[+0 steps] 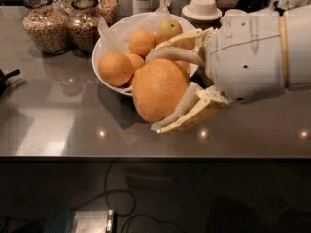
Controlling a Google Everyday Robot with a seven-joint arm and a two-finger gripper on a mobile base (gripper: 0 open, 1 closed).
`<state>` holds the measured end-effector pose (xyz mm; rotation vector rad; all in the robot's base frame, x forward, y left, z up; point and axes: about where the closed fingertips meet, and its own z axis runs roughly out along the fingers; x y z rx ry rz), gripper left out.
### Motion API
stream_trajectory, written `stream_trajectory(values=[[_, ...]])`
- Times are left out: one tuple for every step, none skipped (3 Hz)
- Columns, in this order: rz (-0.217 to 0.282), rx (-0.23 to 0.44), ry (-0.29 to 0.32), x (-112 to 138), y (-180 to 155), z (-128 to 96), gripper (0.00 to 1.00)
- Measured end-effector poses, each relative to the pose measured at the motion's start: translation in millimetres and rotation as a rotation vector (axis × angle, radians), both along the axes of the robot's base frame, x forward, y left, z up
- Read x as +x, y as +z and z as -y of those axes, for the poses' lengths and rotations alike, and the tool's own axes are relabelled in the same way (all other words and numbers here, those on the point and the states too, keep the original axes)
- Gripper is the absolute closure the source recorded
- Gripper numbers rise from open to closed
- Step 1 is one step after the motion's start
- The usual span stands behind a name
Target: Pick orange from white bowl
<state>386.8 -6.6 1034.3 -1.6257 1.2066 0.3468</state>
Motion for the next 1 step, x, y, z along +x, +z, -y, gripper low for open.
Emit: stream_trajectory(values=[[0.0, 0.0, 0.0, 0.0, 0.0, 0.0, 1.0]])
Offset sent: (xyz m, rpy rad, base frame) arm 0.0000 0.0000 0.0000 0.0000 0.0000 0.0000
